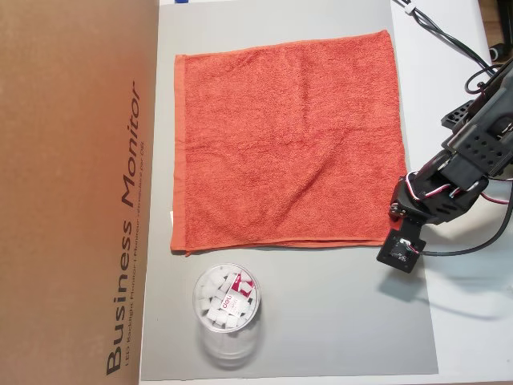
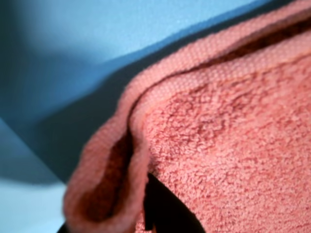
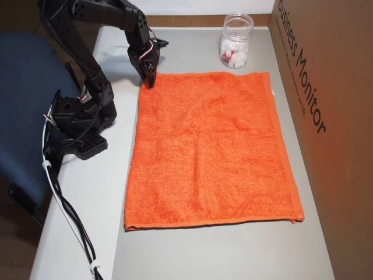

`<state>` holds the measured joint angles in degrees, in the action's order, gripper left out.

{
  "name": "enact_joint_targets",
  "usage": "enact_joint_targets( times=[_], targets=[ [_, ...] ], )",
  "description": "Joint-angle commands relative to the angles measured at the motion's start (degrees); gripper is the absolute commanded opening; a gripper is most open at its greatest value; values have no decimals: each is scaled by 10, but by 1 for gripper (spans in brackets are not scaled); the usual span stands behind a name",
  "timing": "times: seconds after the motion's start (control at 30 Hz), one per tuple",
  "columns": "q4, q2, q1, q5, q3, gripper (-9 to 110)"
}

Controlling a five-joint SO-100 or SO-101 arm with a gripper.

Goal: Fold the blanket.

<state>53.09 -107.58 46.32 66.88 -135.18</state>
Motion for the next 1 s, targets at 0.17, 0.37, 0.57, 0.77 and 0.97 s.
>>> enact_joint_targets(
  times=[0.17, 0.37, 0.57, 0.77, 0.97],
  targets=[
    [-4, -66, 5, -5, 13, 0],
    [-4, -109, 1, -6, 13, 0],
    [-3, -150, -1, -1, 13, 0],
    [2, -193, -37, -7, 13, 0],
    [6, -236, -84, -10, 11, 0]
  ],
)
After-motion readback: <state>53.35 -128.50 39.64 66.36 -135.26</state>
